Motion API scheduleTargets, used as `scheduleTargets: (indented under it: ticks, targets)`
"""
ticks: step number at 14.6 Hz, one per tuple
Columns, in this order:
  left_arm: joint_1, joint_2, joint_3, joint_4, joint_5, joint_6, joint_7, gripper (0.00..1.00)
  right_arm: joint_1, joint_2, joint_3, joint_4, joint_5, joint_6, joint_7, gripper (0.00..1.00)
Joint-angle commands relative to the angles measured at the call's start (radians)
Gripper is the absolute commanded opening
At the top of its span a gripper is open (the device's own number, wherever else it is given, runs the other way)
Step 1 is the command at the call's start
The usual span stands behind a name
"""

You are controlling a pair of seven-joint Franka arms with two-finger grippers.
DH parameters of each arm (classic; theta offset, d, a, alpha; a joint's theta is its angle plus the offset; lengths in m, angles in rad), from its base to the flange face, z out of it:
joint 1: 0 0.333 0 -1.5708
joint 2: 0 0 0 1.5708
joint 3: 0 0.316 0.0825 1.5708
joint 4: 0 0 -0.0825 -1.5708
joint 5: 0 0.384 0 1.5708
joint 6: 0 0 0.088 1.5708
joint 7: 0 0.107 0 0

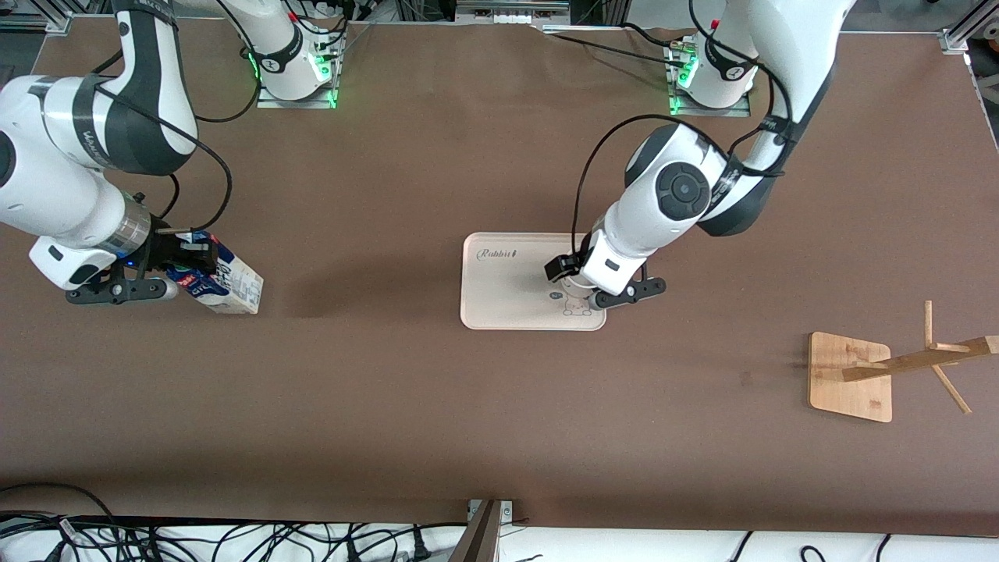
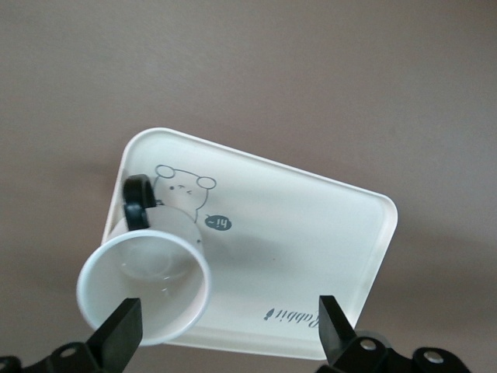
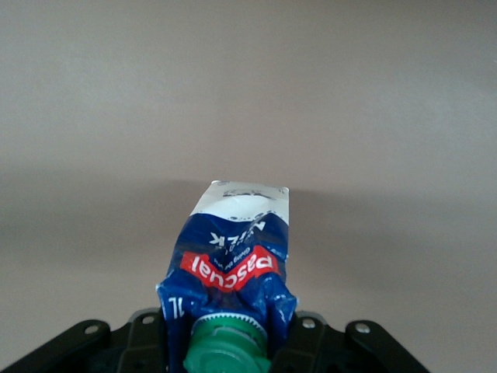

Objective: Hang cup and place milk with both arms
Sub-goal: 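Lower the carton onto the table while the left gripper grasps the mug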

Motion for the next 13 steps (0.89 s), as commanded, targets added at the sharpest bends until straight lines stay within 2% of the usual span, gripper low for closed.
scheduleTargets:
  ticks: [1, 7, 13]
  targets:
    - [-0.038, 0.051, 0.004, 0.015, 0.002, 0.026, -0.017, 1.00, 0.008, -0.019, 0.006, -0.089, 0.023, 0.122, -0.022, 0.45]
    - [-0.050, 0.079, 0.009, -0.027, 0.004, 0.074, -0.045, 1.00, 0.008, -0.014, 0.042, -0.243, 0.026, 0.331, -0.030, 0.45]
    - [-0.050, 0.093, 0.038, -0.054, 0.028, 0.074, -0.039, 1.00, 0.007, -0.019, 0.054, -0.293, 0.031, 0.331, -0.151, 0.45]
